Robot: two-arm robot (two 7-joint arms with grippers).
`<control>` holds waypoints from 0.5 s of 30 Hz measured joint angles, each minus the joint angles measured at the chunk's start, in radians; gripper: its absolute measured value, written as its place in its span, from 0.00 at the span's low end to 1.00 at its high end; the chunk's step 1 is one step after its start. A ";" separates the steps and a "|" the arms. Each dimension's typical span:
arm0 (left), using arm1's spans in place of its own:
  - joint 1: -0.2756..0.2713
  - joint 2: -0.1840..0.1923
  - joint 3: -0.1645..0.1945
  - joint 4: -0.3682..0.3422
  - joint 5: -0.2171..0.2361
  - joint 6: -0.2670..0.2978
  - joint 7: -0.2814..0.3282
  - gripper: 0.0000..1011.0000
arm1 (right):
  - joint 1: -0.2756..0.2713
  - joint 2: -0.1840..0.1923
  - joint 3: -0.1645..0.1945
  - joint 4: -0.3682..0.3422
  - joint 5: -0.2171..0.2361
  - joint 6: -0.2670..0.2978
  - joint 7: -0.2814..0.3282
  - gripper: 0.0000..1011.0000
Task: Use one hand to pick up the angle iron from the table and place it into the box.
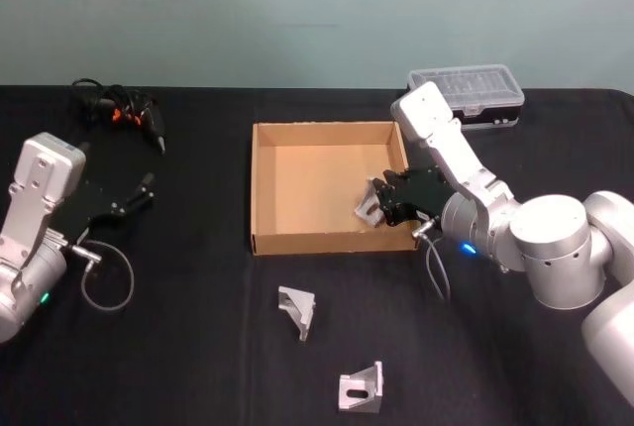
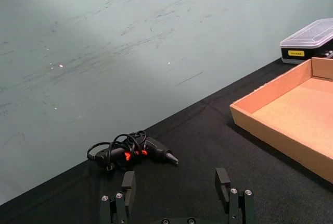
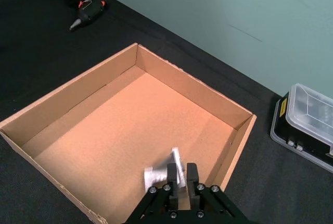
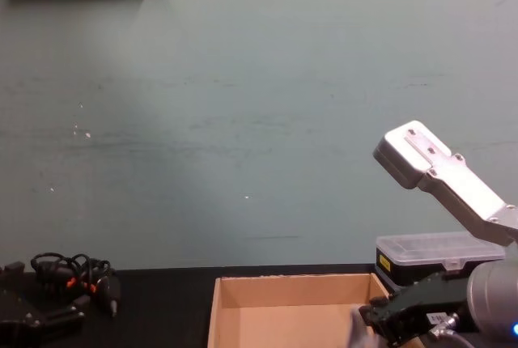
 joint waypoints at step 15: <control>0.000 0.000 0.000 0.000 0.000 0.000 0.000 0.99 | -0.038 -0.004 0.070 -0.036 0.006 -0.051 0.015 0.59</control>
